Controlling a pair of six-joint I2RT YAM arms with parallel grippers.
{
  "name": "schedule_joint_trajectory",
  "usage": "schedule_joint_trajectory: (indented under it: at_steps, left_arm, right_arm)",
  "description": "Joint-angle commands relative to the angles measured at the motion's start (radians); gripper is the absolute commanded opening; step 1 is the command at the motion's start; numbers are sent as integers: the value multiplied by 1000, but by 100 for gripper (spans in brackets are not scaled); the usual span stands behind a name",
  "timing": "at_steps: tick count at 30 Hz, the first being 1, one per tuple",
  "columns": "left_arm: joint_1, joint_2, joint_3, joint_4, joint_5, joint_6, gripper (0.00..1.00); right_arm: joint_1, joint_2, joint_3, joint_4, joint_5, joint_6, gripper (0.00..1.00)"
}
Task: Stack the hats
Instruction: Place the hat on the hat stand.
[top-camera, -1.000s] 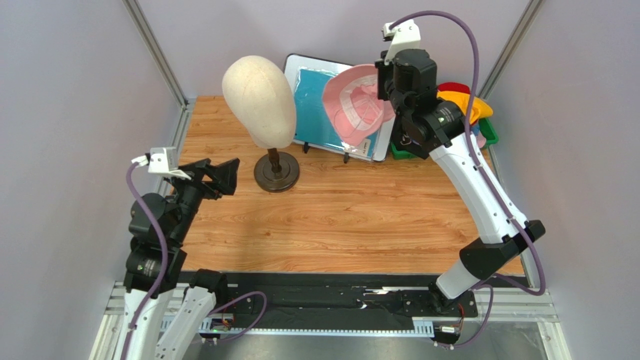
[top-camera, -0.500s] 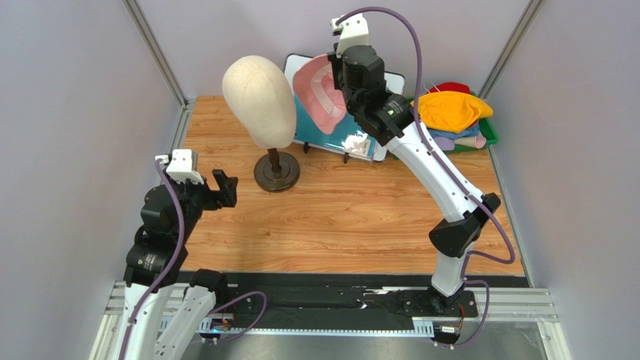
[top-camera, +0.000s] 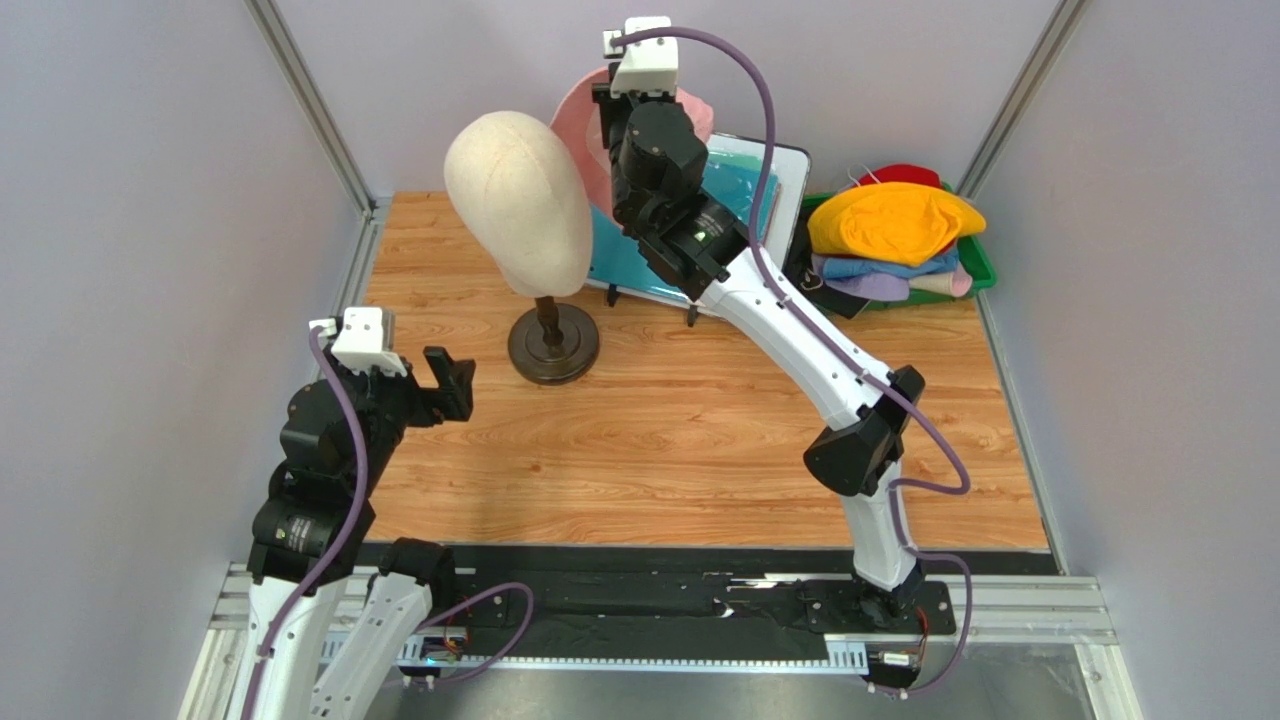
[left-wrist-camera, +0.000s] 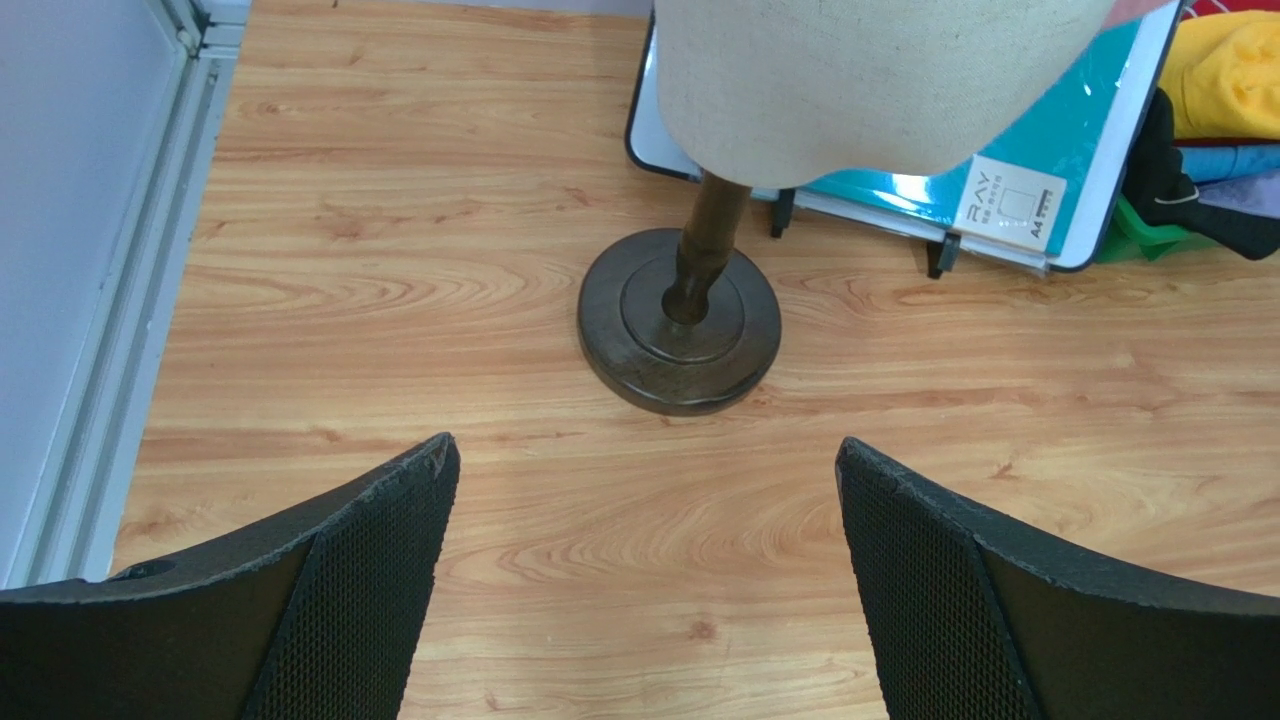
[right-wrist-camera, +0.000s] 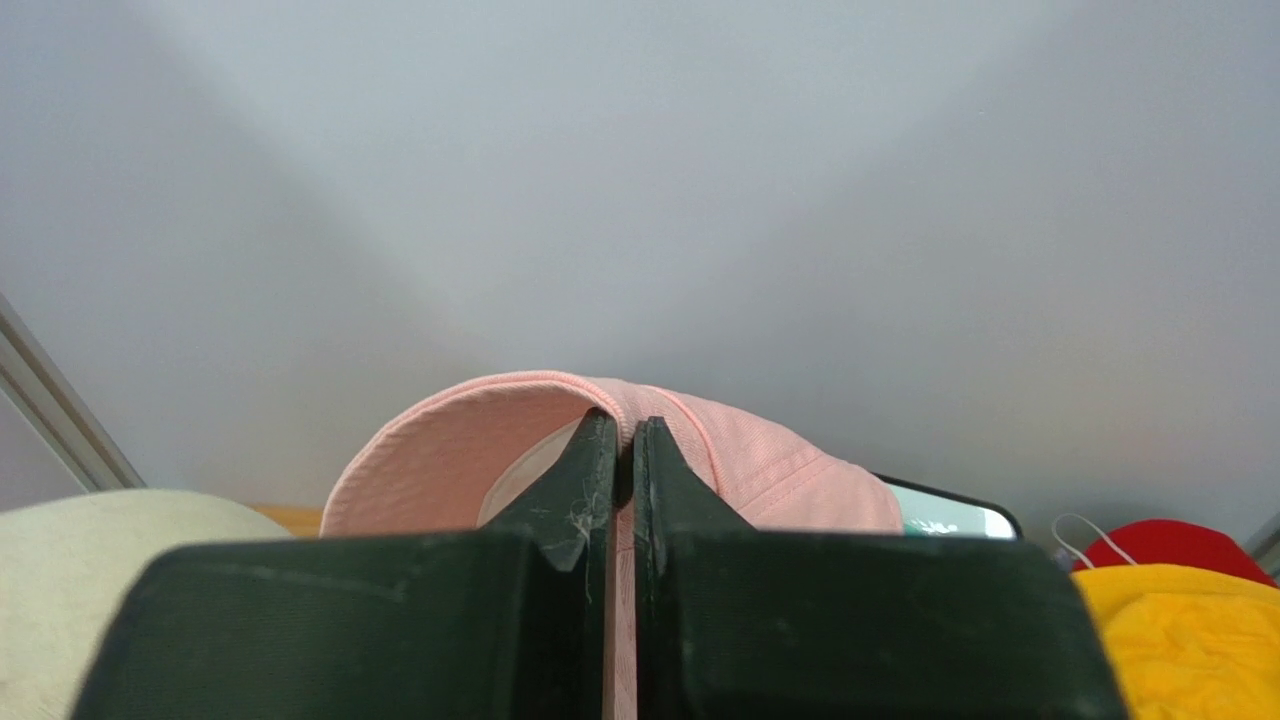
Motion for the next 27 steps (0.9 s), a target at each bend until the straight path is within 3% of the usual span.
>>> schedule_joint_trajectory:
  at_steps: [1,6,11,15,27]
  left_arm:
    - [-4,-11,-7,18,16,10,100]
    - [-4,-17,-8,17,15,8,99]
    - [-4,-25,-11,14,0,5,99]
    - [-4,-31,-10,8,-23,5,99]
    - [-4,-38,-11,-5,-42,4,99]
  right_arm:
    - [35,36,57,249,34,-38,0]
    - [63,101,113,406,26,-98,0]
    - [63,128,117,506,-44,-40,0]
    - [81,144,126,532,-91,-22,0]
    - [208,87,5,507,-238,-193,0]
